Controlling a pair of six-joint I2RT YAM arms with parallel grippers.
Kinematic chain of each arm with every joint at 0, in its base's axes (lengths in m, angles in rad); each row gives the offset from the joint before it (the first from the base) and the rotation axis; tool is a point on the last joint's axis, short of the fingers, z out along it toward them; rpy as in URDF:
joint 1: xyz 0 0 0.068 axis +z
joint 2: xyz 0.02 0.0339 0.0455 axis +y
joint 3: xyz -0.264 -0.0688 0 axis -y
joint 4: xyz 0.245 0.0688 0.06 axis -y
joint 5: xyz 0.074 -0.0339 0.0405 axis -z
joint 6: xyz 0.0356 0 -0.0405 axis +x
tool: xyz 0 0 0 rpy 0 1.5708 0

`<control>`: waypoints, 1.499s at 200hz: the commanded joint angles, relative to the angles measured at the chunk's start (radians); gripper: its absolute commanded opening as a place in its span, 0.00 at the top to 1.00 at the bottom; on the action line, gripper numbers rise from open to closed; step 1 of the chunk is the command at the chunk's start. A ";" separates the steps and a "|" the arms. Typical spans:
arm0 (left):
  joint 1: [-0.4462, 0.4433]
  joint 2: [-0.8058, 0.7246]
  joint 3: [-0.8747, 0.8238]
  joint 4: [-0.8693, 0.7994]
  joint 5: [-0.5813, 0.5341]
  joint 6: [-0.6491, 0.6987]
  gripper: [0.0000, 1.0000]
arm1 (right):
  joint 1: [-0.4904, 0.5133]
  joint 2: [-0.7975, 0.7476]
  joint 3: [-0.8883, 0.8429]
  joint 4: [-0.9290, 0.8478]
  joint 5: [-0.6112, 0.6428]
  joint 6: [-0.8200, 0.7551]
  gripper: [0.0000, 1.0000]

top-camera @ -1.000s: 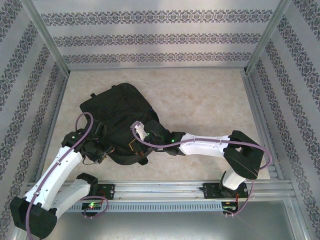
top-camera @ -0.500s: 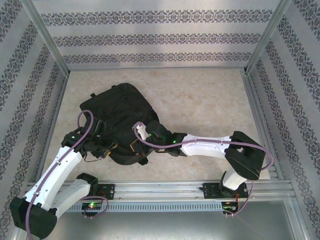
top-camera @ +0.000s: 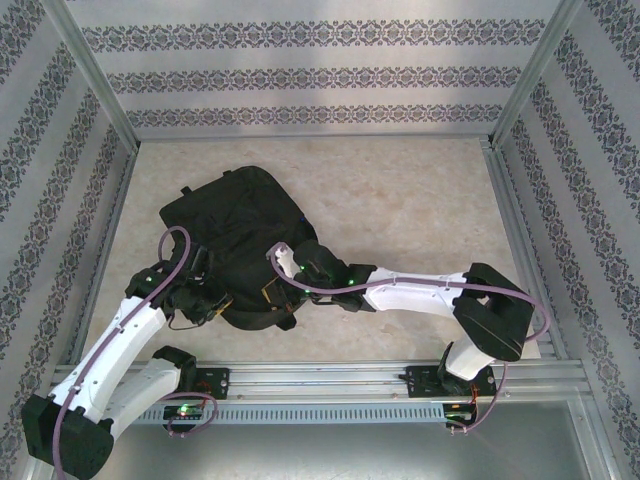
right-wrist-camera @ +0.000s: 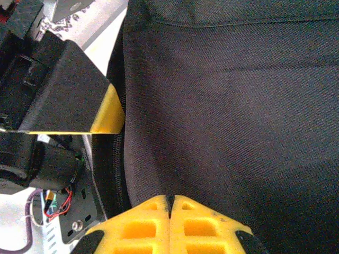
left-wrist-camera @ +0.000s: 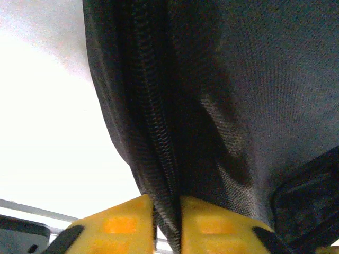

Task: Pack the student bag
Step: Zip the student bag at the center of the table.

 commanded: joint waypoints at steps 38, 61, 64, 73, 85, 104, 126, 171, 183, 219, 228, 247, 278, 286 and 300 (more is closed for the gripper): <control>0.046 -0.007 0.004 -0.084 -0.104 0.094 1.00 | -0.035 -0.181 -0.127 -0.103 -0.015 -0.051 1.00; 0.053 -0.008 0.002 -0.090 -0.111 0.096 1.00 | -0.065 -0.225 -0.163 -0.133 -0.007 -0.069 1.00; 0.052 -0.009 0.002 -0.091 -0.114 0.098 1.00 | -0.069 -0.230 -0.166 -0.135 -0.004 -0.071 1.00; 0.054 -0.008 0.006 -0.100 -0.124 0.102 1.00 | -0.084 -0.244 -0.178 -0.142 0.009 -0.079 1.00; 0.054 -0.008 0.012 -0.108 -0.135 0.112 1.00 | -0.105 -0.256 -0.189 -0.149 0.030 -0.087 1.00; 0.055 -0.009 0.020 -0.121 -0.148 0.124 1.00 | -0.129 -0.257 -0.189 -0.162 0.061 -0.100 1.00; 0.054 -0.009 0.023 -0.134 -0.157 0.139 1.00 | -0.144 -0.246 -0.173 -0.168 0.097 -0.119 1.00; 0.055 -0.008 0.043 -0.166 -0.201 0.169 1.00 | -0.189 -0.252 -0.144 -0.193 0.221 -0.143 1.00; 0.055 -0.008 0.047 -0.164 -0.207 0.175 1.00 | -0.209 -0.262 -0.147 -0.196 0.241 -0.135 1.00; 0.054 0.039 0.082 -0.136 -0.232 0.241 1.00 | -0.229 -0.289 -0.151 -0.210 0.174 -0.167 1.00; 0.053 0.073 0.105 -0.129 -0.251 0.269 1.00 | -0.225 -0.294 -0.157 -0.216 0.121 -0.179 1.00; 0.053 0.161 0.164 -0.118 -0.302 0.320 1.00 | -0.202 -0.315 -0.184 -0.227 0.065 -0.198 1.00; 0.053 0.272 0.274 -0.110 -0.417 0.377 1.00 | -0.131 -0.310 -0.198 -0.242 0.016 -0.236 1.00; 0.053 0.293 0.303 -0.114 -0.454 0.386 1.00 | -0.115 -0.299 -0.197 -0.231 -0.003 -0.239 1.00; 0.052 0.332 0.347 -0.113 -0.500 0.407 1.00 | -0.093 -0.272 -0.181 -0.214 -0.030 -0.237 1.00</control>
